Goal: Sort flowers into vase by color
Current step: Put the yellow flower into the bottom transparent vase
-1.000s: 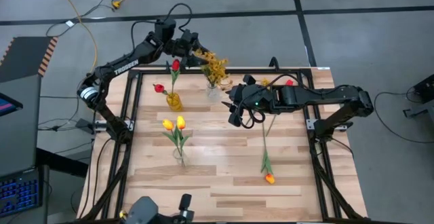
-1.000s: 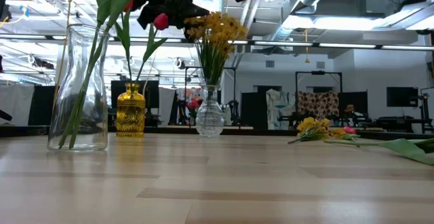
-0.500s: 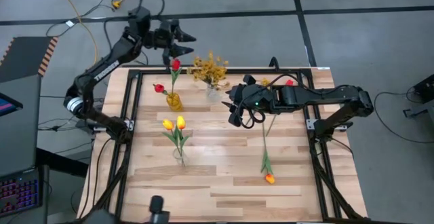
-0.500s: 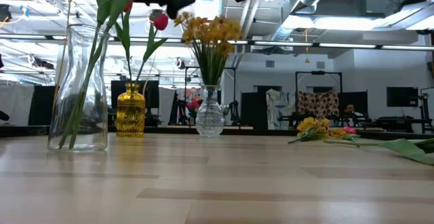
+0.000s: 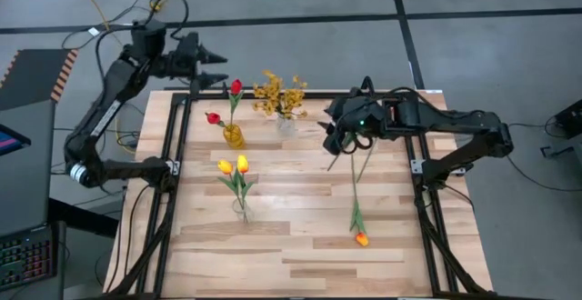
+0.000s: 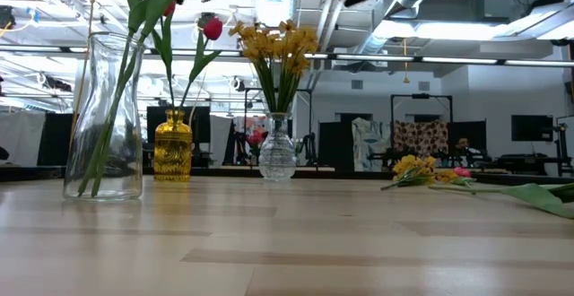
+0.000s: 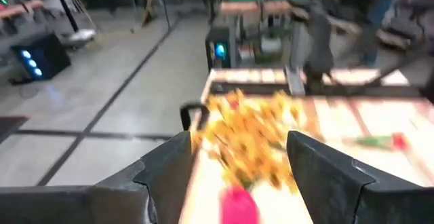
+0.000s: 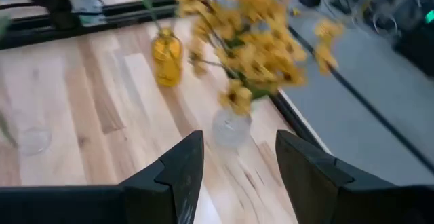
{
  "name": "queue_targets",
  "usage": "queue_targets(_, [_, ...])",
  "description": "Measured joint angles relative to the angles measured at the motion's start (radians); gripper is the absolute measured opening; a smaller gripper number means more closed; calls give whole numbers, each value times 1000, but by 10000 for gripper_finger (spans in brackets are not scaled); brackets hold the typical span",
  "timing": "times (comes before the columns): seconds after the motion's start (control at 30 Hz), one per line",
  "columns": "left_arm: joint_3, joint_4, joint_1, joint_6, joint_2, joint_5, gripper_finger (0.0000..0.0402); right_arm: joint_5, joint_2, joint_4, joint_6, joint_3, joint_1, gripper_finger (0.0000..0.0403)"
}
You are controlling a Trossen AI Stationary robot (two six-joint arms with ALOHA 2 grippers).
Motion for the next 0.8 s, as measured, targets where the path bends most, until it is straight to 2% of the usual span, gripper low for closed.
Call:
queue_targets(0.17, [0, -217, 0, 92, -91, -8, 231, -1, -13, -17, 78, -88, -26, 211])
queue_targets(0.53, [0, -604, -15, 124, -261, 55, 231, -5, 7, -86, 176, -235, -28, 211])
queue_targets(0.6, [0, -651, -19, 139, -290, 82, 231, -6, 16, -81, 186, -246, -28, 211])
queue_targets(0.8, [0, -696, -20, 144, -392, 142, 231, -5, 20, -94, 355, -260, -63, 211])
